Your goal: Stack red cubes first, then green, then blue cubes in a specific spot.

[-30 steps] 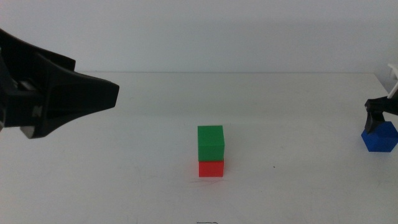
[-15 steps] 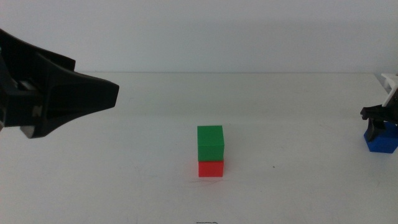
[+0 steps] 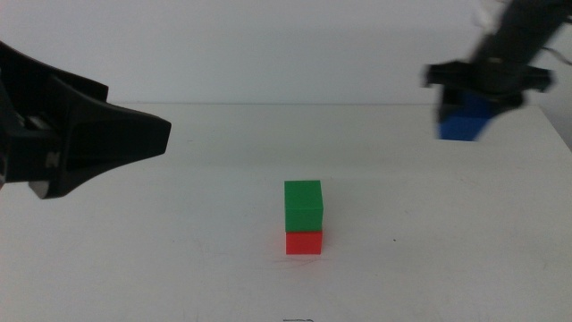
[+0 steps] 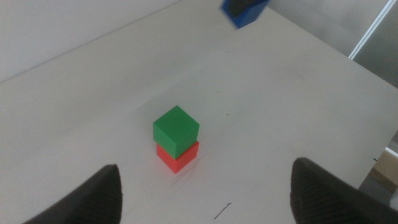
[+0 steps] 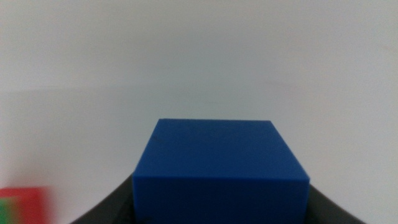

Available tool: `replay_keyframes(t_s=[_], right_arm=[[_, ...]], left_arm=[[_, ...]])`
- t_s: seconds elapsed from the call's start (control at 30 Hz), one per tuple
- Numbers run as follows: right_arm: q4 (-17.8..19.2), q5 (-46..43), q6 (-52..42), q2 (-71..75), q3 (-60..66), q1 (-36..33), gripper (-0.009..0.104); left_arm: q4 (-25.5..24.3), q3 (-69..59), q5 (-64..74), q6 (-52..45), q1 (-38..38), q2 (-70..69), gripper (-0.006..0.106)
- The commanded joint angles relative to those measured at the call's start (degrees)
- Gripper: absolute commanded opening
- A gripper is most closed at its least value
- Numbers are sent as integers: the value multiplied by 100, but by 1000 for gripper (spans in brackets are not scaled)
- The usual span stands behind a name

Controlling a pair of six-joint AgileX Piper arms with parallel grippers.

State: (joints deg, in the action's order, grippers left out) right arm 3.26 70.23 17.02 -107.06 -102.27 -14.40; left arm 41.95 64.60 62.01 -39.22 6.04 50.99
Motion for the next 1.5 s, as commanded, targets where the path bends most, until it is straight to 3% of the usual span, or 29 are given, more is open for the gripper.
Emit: replay_keyframes(t_s=[0.0, 0.2, 0.43, 1.0, 1.47], right_arm=[[132, 438, 538, 270, -317, -564, -1], [142, 433, 1280, 15, -341, -1796, -1], [42, 406, 2031, -76, -346, -2290, -1], [-568, 429, 1987, -490, -817, -2316, -1], [-660, 404, 1899, -598, -822, -2361, -1]], left_arm=[[312, 148, -264, -12, 4, -42, 91], [312, 148, -265, -12, 4, -6, 91], [312, 148, -265, -12, 4, -6, 91], [312, 148, -265, -12, 4, -6, 91], [312, 148, -265, -12, 4, -6, 91]])
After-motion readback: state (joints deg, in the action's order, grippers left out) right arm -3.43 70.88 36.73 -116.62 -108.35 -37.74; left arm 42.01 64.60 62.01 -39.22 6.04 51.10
